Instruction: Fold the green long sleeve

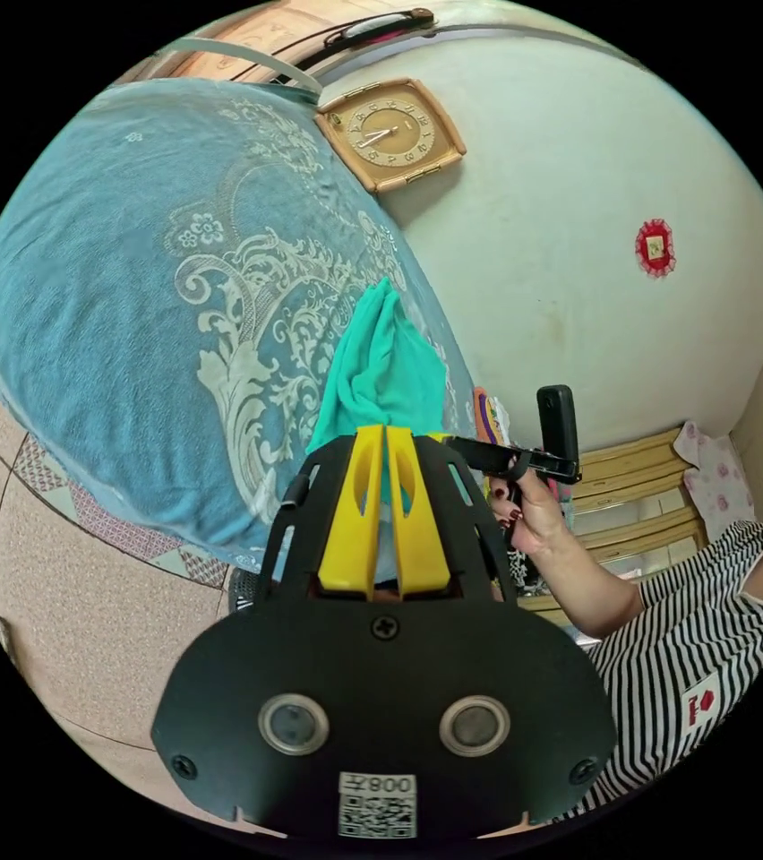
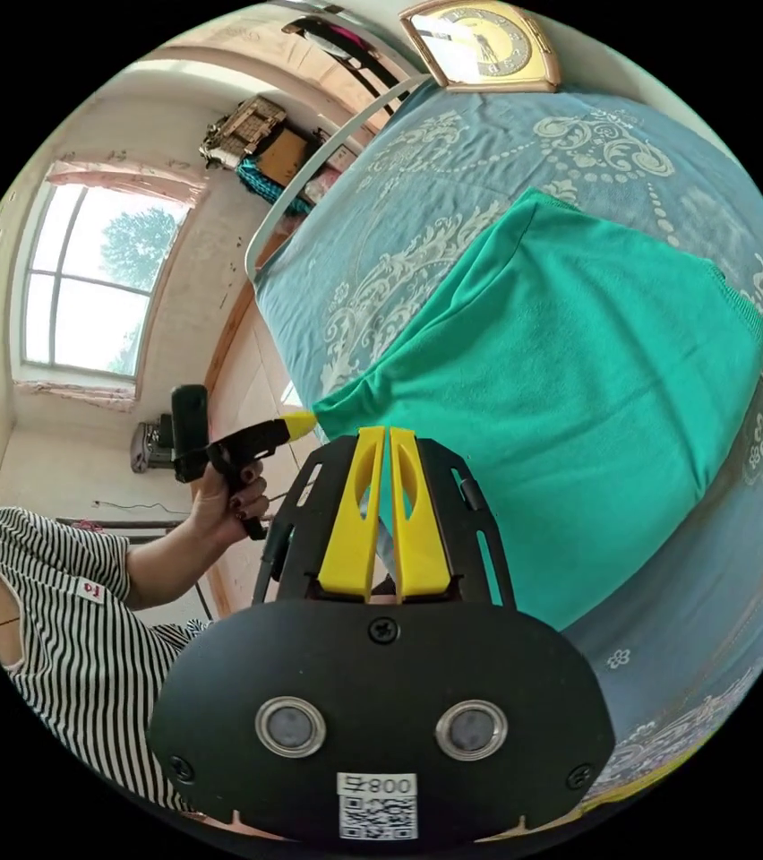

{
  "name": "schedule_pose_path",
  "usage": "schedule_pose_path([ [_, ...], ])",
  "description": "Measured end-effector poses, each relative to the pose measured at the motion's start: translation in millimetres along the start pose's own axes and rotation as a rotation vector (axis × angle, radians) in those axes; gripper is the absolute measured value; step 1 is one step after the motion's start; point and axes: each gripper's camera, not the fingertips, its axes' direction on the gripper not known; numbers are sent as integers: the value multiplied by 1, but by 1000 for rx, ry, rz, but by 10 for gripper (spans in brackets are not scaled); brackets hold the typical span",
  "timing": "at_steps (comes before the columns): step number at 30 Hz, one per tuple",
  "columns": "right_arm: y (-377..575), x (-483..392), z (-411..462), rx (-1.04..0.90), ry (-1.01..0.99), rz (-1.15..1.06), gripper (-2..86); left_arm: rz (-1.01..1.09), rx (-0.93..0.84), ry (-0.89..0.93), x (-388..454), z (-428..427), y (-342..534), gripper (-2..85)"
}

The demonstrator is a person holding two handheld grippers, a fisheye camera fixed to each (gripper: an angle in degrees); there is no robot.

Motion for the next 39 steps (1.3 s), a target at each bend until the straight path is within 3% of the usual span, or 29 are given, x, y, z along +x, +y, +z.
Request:
schedule_pose_path([
  [2, 4, -10, 18, -16, 94, 9, 5, -5, -1, -36, 2, -8, -1, 2],
  [10, 8, -39, 53, -36, 144, 66, 3, 57, 41, -11, 31, -28, 1, 1],
  [13, 13, -54, 59, -31, 172, 77, 3, 91, -28, 23, 41, -15, -4, 1],
  [18, 27, -76, 49, 22, 135, 93, 8, 167, -177, -270, 46, 12, -14, 1],
  [24, 90, -97, 10, 119, 314, 129, 48, 88, -189, -198, 36, 13, -13, 1],
  [34, 159, -128, 49, -19, 568, 147, 90, 155, -272, -290, 66, 35, -20, 1],
  [39, 166, -136, 68, 4, 528, 157, 99, 174, -290, -321, 78, 45, -20, 1],
])
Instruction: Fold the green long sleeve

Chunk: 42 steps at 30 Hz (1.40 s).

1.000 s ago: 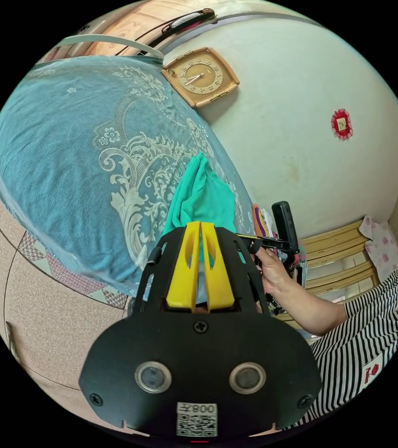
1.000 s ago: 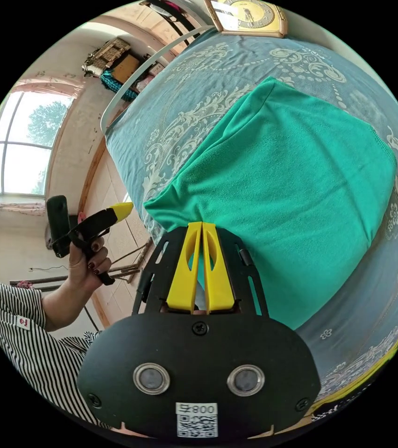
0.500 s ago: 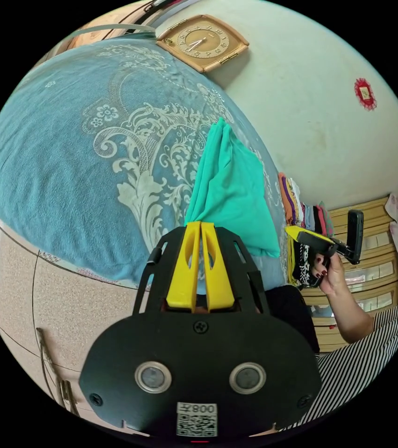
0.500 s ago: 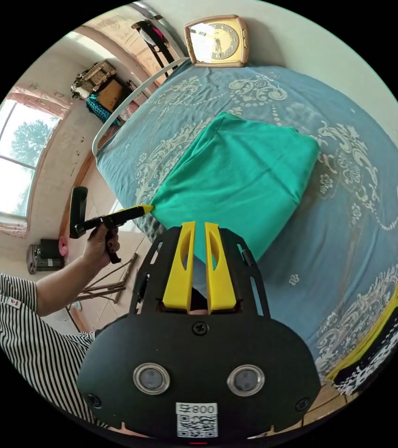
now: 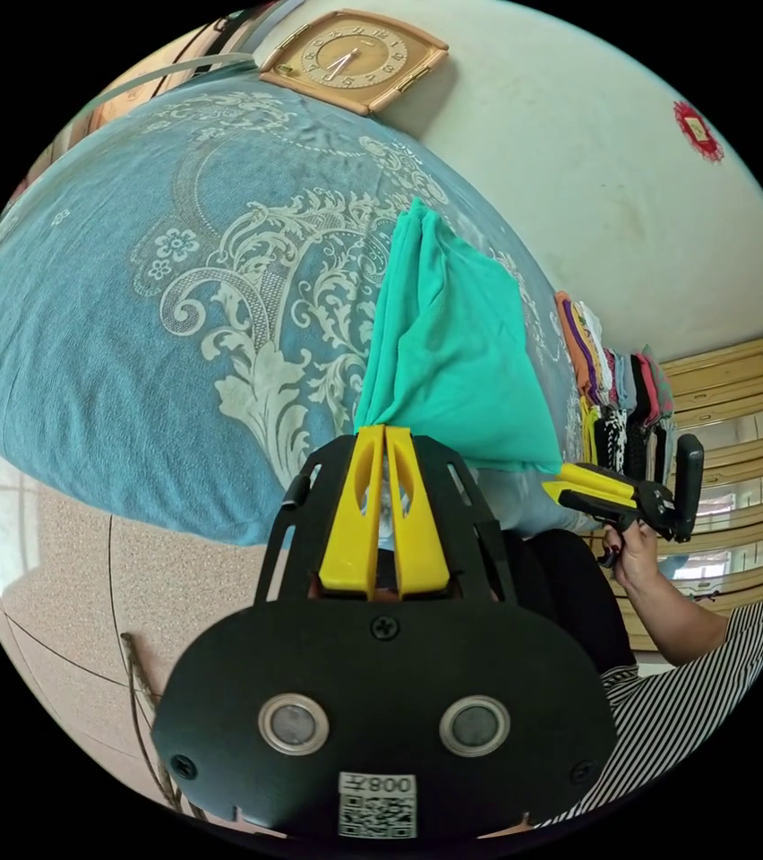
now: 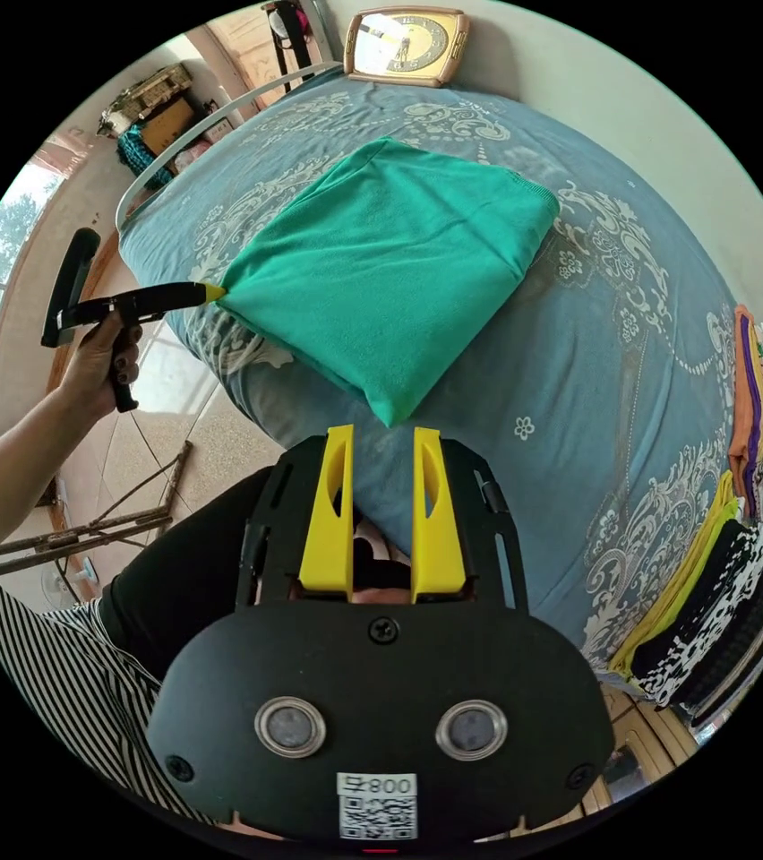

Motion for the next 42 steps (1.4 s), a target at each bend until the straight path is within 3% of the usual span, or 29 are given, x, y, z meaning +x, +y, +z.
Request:
schedule_pose_path([
  [10, 7, -6, -9, 74, -29, 33, 64, 23, -18, -70, 30, 11, -7, 1],
  [20, 17, -49, -9, -10, 236, -213, 34, -26, -11, -224, 45, 20, -9, 1],
  [27, 24, -51, 16, -70, 325, -340, 31, -78, 107, -75, 56, 11, 5, 0],
  [31, 31, -46, 20, -62, 358, -388, 30, 17, 116, -21, 88, 24, -2, 1],
  [35, 37, -30, 17, -41, 346, -395, 27, 44, -17, -176, 97, 62, -11, 1],
  [42, 57, 21, -2, -18, 194, -326, 8, -19, 30, -150, 102, 67, -4, 1],
])
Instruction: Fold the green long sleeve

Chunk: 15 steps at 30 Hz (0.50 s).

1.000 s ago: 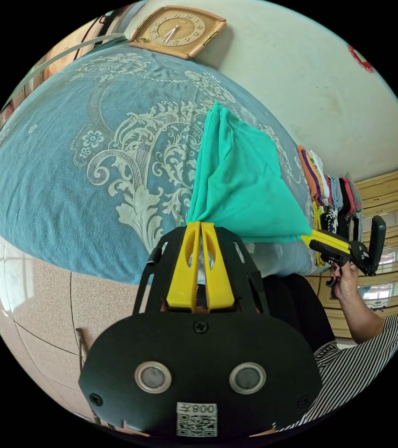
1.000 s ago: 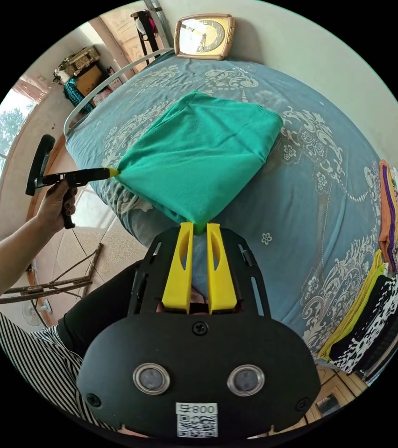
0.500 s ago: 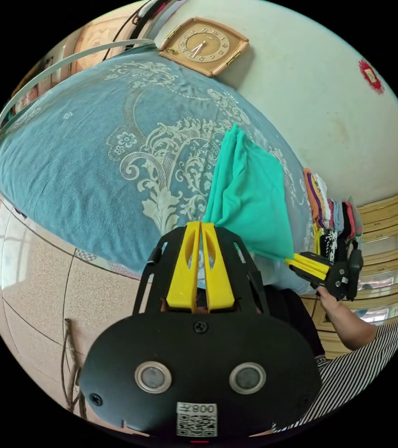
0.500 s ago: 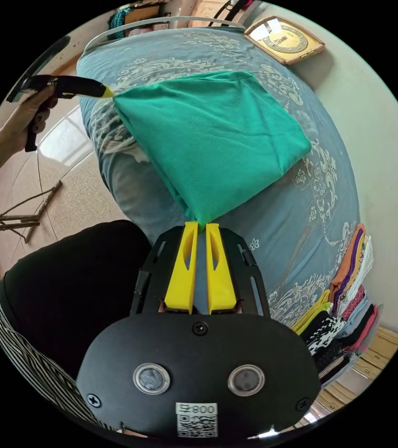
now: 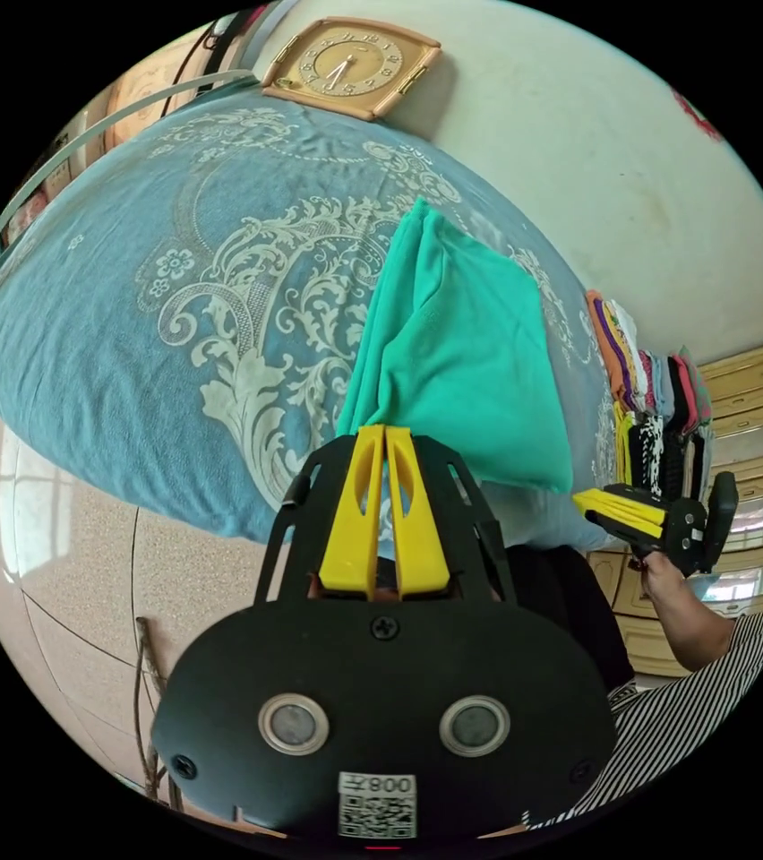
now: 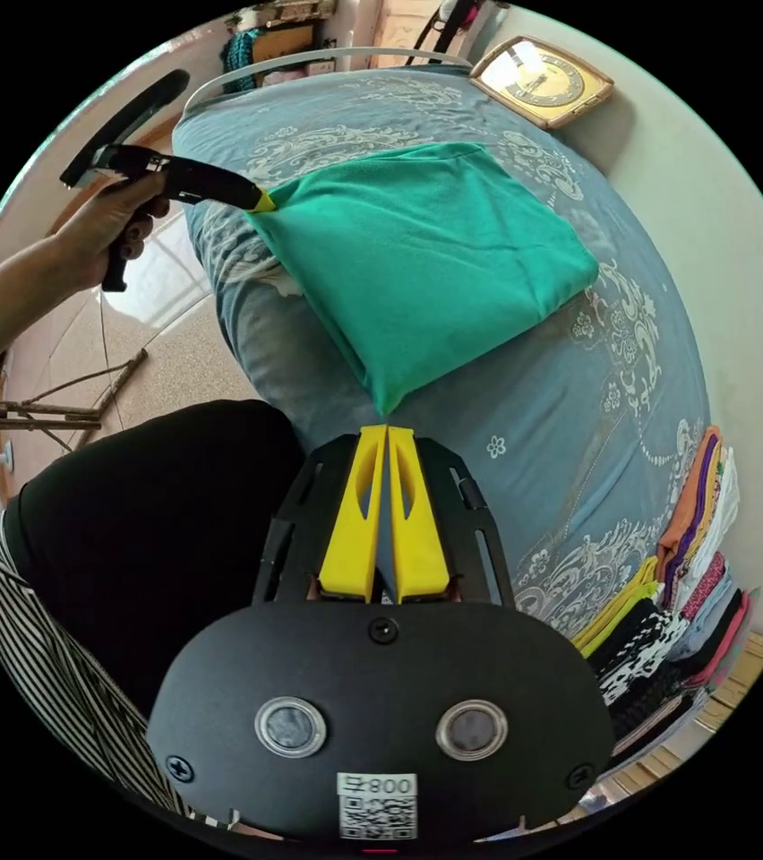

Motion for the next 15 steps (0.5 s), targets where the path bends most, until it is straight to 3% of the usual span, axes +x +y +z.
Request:
schedule_pose_path([
  [4, 19, 54, -22, 142, -197, 118, 3, 28, 111, 103, 28, -7, 4, 1],
  [8, 5, 101, -18, 262, -329, 184, 2, 104, 65, 168, 63, 20, -4, 2],
  [13, -12, 120, 42, 122, -375, 190, 3, 107, 4, 167, 65, 57, -4, 2],
  [15, -5, 129, 46, 157, -387, 199, 3, 80, -14, 209, 62, 58, -6, 2],
])
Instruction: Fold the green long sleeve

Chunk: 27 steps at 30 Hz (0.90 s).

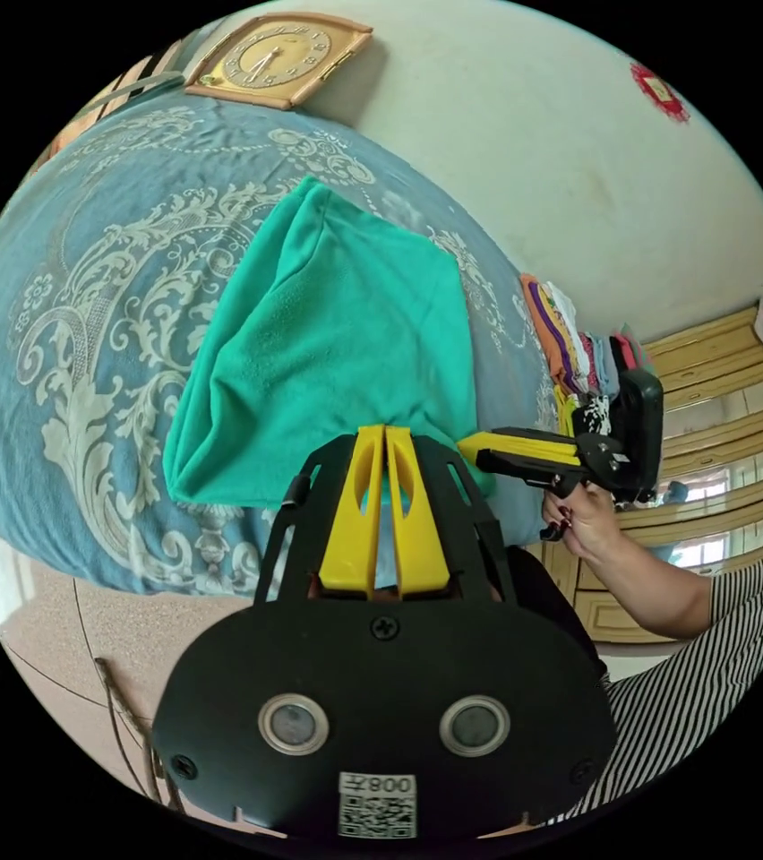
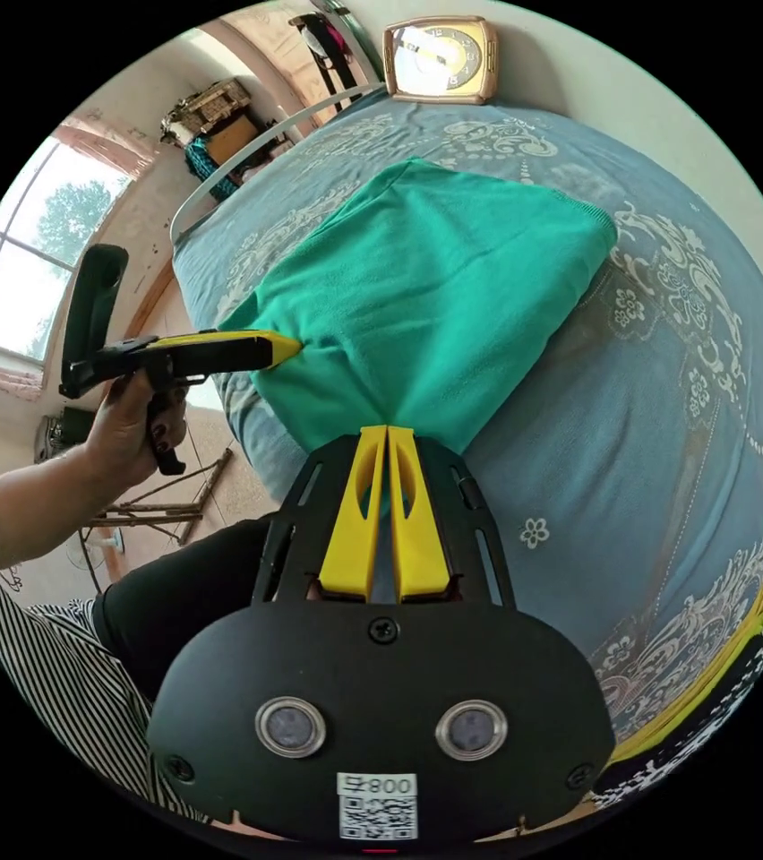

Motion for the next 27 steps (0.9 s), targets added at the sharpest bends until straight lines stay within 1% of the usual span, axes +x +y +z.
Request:
schedule_pose_path([
  [3, 1, 19, -11, -12, -63, -7, 2, 21, 24, -37, 7, -5, -5, 2],
  [4, 1, 27, -19, 2, -96, -21, 2, 36, 56, -50, 9, -8, -9, 2],
  [7, -7, 57, -44, 112, -143, 6, 1, 47, 125, -91, 6, -11, -25, 2],
  [10, -30, 97, -62, 183, -119, 57, 1, 4, 138, -221, -6, -5, -38, 2],
  [13, -60, 136, -65, 197, -39, 112, 1, 5, 59, -288, -17, 15, -41, 2],
  [14, -72, 152, -60, 174, -6, 145, 1, 19, 50, -293, -19, 23, -38, 2],
  [17, -94, 185, -43, 108, 58, 204, 1, 31, 96, -272, -22, 30, -31, 2],
  [19, -101, 198, -29, 55, 39, 211, 2, 23, 110, -245, -26, 34, -29, 2],
  [20, -99, 204, -28, 89, 29, 212, 2, 18, 117, -230, -28, 36, -27, 2],
  [24, -92, 219, -29, 124, -1, 192, 2, 11, 123, -199, -33, 43, -25, 2],
  [27, -90, 239, -31, 111, -64, 212, 2, -61, 114, -150, -38, 42, -25, 2],
])
